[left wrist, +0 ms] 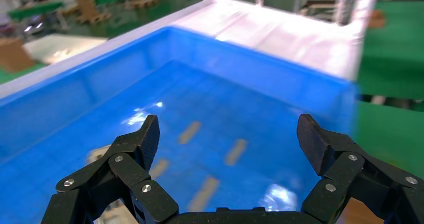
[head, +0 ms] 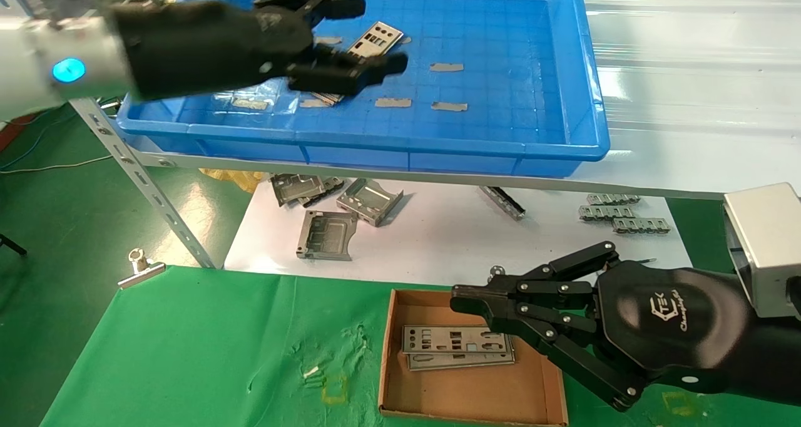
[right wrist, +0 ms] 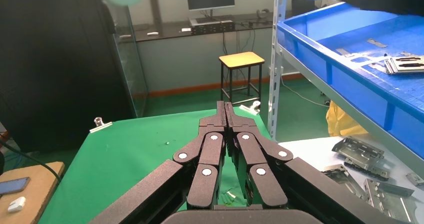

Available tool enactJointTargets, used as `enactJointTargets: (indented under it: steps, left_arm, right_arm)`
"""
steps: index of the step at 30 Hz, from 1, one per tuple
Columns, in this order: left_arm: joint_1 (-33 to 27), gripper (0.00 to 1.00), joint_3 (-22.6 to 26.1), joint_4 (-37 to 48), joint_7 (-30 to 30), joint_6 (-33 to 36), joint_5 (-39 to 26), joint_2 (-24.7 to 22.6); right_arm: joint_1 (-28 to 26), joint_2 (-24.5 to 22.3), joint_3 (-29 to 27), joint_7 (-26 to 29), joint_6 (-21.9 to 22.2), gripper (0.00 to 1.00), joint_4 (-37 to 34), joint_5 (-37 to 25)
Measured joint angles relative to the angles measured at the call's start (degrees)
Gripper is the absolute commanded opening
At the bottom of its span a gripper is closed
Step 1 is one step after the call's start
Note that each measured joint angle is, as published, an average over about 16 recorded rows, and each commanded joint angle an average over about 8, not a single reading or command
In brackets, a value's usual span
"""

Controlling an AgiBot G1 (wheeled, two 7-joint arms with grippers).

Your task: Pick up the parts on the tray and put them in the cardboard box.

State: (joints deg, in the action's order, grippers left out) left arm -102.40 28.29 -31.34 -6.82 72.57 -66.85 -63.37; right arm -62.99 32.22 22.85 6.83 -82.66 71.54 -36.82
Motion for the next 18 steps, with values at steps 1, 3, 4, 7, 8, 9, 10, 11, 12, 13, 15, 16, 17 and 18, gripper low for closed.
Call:
enactJointTargets:
  steps: [1, 3, 4, 7, 8, 9, 10, 11, 12, 13, 15, 16, 17, 18]
  left_arm:
    - [-1.3, 1.00, 0.5, 2.5, 0.6, -1.2, -1.0, -1.3]
    - [-3.6, 1.00, 1.3, 7.2, 1.6, -3.7, -2.7, -3.7]
    - [-4.6, 1.00, 1.6, 9.2, 2.1, -4.9, -3.4, -4.8]
    - [-7.1, 1.00, 2.6, 14.5, 3.4, -8.3, -5.4, -7.6]
    - [-7.8, 1.00, 2.9, 16.0, 3.7, -9.4, -6.0, -8.4]
    - [-8.4, 1.00, 3.2, 17.4, 4.0, -10.4, -6.6, -9.1]
    - [-9.0, 1.00, 3.4, 18.6, 4.3, -11.4, -7.0, -9.8]
    - [-9.4, 1.00, 3.6, 19.7, 4.5, -12.2, -7.4, -10.4]
    - [-9.8, 1.00, 3.8, 20.6, 4.6, -12.9, -7.8, -10.9]
    - [-10.2, 1.00, 4.0, 21.5, 4.7, -13.5, -8.1, -11.4]
    - [-10.7, 1.00, 4.3, 22.9, 4.9, -14.4, -8.6, -12.2]
    - [-10.9, 1.00, 4.5, 23.5, 4.9, -14.7, -8.8, -12.5]
    - [-11.0, 1.00, 4.6, 24.0, 4.9, -14.9, -8.9, -12.8]
    - [-11.1, 1.00, 4.7, 24.5, 4.8, -15.1, -9.0, -13.0]
  right_arm:
    - [0.0, 0.0, 0.0, 0.0, 0.0, 0.00, 0.0, 0.0]
    - [0.0, 0.0, 0.0, 0.0, 0.0, 0.00, 0.0, 0.0]
    - [0.0, 0.0, 0.0, 0.0, 0.0, 0.00, 0.0, 0.0]
    - [0.0, 0.0, 0.0, 0.0, 0.0, 0.00, 0.0, 0.0]
    - [0.0, 0.0, 0.0, 0.0, 0.0, 0.00, 0.0, 0.0]
    - [0.0, 0.0, 0.0, 0.0, 0.0, 0.01, 0.0, 0.0]
    - [0.0, 0.0, 0.0, 0.0, 0.0, 0.05, 0.0, 0.0]
    - [0.0, 0.0, 0.0, 0.0, 0.0, 0.17, 0.0, 0.0]
    - [0.0, 0.0, 0.0, 0.0, 0.0, 0.29, 0.0, 0.0]
    - [0.0, 0.0, 0.0, 0.0, 0.0, 0.42, 0.0, 0.0]
    - [0.0, 0.0, 0.0, 0.0, 0.0, 0.67, 0.0, 0.0]
    - [0.0, 0.0, 0.0, 0.0, 0.0, 0.79, 0.0, 0.0]
    - [0.0, 0.0, 0.0, 0.0, 0.0, 0.91, 0.0, 0.0]
    - [0.0, 0.0, 0.0, 0.0, 0.0, 0.99, 0.0, 0.0]
